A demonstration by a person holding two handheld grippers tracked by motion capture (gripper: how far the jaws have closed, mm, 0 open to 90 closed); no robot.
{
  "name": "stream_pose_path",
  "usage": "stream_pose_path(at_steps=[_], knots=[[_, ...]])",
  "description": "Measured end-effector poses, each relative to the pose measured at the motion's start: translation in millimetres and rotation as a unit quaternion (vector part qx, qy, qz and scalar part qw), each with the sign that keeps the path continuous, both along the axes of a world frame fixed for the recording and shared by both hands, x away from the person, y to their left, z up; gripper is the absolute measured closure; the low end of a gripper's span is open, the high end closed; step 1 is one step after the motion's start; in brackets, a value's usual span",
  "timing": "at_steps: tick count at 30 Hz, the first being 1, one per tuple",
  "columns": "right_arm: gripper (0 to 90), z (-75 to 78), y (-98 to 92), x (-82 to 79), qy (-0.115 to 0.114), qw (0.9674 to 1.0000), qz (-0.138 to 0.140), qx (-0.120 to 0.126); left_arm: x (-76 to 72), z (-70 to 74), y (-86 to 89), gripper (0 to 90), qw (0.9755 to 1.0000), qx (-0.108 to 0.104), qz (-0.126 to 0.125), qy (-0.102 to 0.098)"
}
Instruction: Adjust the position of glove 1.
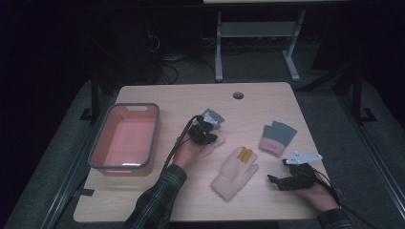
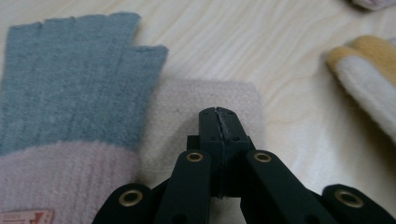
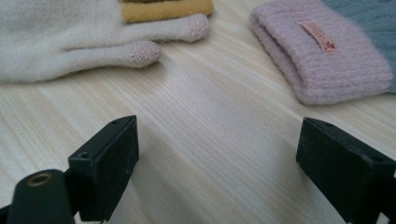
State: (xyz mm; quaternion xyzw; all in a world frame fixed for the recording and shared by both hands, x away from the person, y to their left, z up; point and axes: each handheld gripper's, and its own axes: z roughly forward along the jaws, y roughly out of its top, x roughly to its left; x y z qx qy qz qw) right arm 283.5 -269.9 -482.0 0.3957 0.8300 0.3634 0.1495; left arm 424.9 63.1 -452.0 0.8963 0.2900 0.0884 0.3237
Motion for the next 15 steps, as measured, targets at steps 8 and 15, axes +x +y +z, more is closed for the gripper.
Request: stream_pose_path(at_steps=[8, 15], knots=[[12.5, 0.0, 0.1, 0.0, 0.000, 1.0000, 0.000, 0.000, -15.3, -0.5, -0.8, 89.6, 0.9996, -0.016, -0.019, 0.016], [12.5, 0.0, 0.1, 0.0, 0.000, 1.0000, 0.000, 0.000, -34.6, 1.0, 2.4, 89.6, 0.9984, -0.020, -0.042, 0.032]])
